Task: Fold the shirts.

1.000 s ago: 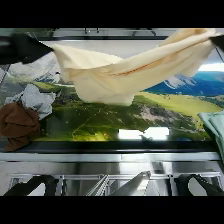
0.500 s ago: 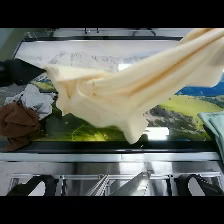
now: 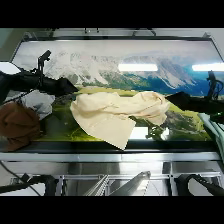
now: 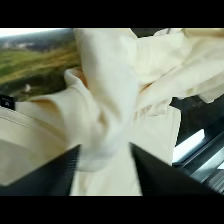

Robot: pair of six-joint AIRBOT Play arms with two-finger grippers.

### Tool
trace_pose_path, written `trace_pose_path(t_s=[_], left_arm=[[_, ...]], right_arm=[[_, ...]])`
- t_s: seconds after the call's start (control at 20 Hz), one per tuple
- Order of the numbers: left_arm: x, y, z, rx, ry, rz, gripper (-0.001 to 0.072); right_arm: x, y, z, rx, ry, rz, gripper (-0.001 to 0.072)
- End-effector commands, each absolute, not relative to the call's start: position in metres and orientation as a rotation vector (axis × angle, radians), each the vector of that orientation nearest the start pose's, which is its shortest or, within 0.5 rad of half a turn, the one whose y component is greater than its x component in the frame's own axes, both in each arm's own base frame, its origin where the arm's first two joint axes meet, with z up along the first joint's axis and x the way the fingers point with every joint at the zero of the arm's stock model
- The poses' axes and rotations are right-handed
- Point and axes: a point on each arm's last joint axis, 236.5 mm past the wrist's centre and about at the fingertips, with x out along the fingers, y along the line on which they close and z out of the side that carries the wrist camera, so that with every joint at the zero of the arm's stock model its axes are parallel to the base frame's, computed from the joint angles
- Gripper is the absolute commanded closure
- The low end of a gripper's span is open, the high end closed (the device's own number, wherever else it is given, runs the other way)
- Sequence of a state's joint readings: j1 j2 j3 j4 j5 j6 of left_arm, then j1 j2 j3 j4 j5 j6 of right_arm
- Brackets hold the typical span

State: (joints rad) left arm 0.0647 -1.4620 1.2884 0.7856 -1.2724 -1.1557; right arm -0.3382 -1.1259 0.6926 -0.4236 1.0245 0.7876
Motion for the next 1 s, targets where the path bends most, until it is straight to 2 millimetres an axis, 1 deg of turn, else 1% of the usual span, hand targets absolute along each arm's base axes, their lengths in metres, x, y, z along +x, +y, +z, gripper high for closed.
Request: trace_pose_path(t_s=[0.0,0.05,0.1,0.2,0.3,0.4,0.5,0.6,0.75,0.85,0.95], left_arm=[[0.416,-0.111,0.037,-0.533,1.342,-0.637,-0.0001],[0.41,-0.101,0.039,-0.568,1.377,-0.625,0.0],[0.396,-0.094,0.038,-0.602,1.433,-0.612,0.0],[0.361,-0.09,0.026,-0.663,1.514,-0.599,0.0001],[0.323,-0.097,0.002,-0.727,1.564,-0.554,0.0002],[0.286,-0.11,-0.028,-0.772,1.6,-0.496,0.0002],[0.26,-0.123,-0.058,-0.771,1.611,-0.435,0.0009],[0.252,-0.135,-0.082,-0.73,1.591,-0.4,0.0009],[0.252,-0.158,-0.107,-0.662,1.586,-0.393,0.001],[0.257,-0.167,-0.125,-0.627,1.597,-0.379,0.001],[0.271,-0.172,-0.14,-0.605,1.596,-0.365,0.0011]], right_arm=[[0.357,0.045,-0.025,0.614,0.983,0.409,0.0249],[0.354,0.037,-0.029,0.61,1.005,0.381,0.0248],[0.351,0.029,-0.036,0.606,1.03,0.351,0.0249],[0.344,0.02,-0.051,0.608,1.086,0.313,0.0249],[0.34,0.015,-0.066,0.649,1.136,0.276,0.0249],[0.343,0.019,-0.075,0.71,1.149,0.277,0.025],[0.353,0.025,-0.08,0.75,1.133,0.308,0.025],[0.369,0.03,-0.08,0.783,1.089,0.337,0.025],[0.393,0.036,-0.07,0.855,1.021,0.358,0.0251],[0.4,0.039,-0.064,0.861,1.002,0.37,0.0251],[0.403,0.041,-0.061,0.853,0.997,0.379,0.0251]])
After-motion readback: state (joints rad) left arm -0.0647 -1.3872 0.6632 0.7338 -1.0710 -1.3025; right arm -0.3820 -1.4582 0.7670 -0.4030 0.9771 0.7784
